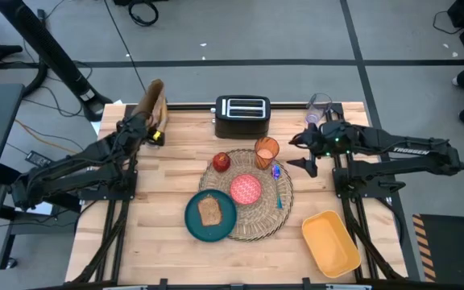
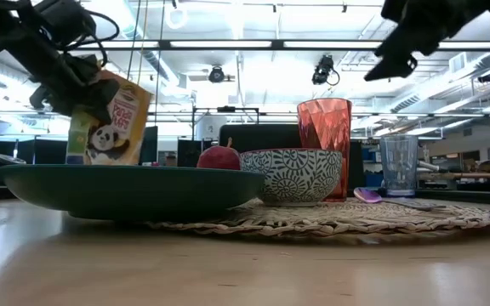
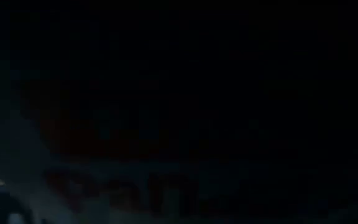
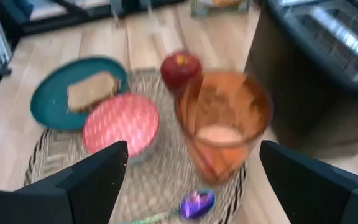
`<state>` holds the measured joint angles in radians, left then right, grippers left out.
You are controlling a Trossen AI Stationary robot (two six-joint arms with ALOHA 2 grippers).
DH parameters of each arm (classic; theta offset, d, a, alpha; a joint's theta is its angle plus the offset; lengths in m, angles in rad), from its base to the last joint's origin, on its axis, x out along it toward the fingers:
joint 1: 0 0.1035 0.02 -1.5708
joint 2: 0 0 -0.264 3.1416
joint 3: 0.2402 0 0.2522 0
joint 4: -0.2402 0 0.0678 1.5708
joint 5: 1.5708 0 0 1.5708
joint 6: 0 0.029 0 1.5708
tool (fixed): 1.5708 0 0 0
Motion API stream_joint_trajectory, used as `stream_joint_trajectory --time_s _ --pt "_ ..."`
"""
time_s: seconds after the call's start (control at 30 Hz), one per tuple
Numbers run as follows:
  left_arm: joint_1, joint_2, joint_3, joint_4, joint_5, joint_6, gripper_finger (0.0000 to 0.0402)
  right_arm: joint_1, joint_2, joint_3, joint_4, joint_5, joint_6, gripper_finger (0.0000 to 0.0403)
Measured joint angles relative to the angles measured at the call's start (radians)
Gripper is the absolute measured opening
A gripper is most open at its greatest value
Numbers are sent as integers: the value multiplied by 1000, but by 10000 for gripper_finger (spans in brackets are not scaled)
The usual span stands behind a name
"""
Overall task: Arrange a breakfast setting
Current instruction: Pour the cereal from the yellow cereal box into the red bowl
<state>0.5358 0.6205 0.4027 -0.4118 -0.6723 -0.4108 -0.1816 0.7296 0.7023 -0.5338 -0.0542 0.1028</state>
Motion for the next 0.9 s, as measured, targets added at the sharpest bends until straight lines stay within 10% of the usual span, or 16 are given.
stream_joint_trajectory --time_s 0.5,0.9 --pt "-1 -1 254 -33 148 158 68 203 36 3 315 198 -28 374" --pt "-1 -2 499 103 470 162 26 352 359 3 857 374 -85 374"
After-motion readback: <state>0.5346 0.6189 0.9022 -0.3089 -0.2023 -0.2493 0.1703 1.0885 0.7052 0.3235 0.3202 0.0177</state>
